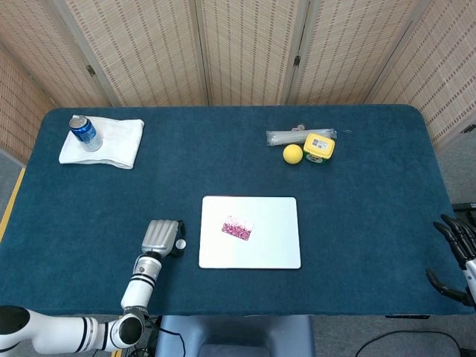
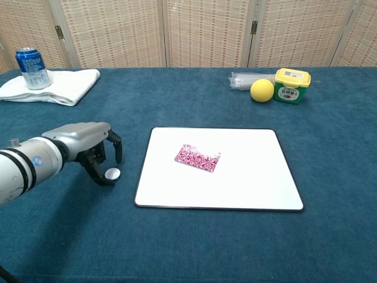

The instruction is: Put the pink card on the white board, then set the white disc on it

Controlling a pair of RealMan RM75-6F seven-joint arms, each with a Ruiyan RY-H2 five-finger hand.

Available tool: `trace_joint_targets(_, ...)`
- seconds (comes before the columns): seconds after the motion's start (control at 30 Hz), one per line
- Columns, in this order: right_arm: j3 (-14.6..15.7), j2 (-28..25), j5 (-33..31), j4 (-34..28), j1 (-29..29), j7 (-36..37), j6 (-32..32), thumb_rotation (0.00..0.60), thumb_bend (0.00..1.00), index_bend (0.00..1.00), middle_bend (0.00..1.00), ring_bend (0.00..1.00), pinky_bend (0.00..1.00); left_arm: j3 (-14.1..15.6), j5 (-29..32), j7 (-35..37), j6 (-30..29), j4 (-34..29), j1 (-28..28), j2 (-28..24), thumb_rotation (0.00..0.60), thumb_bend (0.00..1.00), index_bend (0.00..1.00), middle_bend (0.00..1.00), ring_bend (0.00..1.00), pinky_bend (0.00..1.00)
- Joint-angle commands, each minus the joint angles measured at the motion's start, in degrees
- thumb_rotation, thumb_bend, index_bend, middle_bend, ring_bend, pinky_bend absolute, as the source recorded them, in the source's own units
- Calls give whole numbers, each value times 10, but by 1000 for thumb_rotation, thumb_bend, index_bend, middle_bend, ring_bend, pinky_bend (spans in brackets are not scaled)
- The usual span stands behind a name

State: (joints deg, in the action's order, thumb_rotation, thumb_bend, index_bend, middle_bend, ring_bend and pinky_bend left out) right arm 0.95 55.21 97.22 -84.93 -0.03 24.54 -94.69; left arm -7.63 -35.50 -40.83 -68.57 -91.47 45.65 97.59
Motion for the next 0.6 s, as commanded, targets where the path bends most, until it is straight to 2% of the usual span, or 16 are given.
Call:
trace_joint_targets(0.03,0,0,-1,-1,1,-1,2,600,264,0,0,0,0,-3,0,2,5,5,-1,1,600,239,476,1000,1000,1000)
trace_joint_targets(0.6,-1,1,-9,-7,4,-13,9,600,264,0,0,0,0,-11,3,10,35,16,-9,-6,600,239,512,1000,1000,1000)
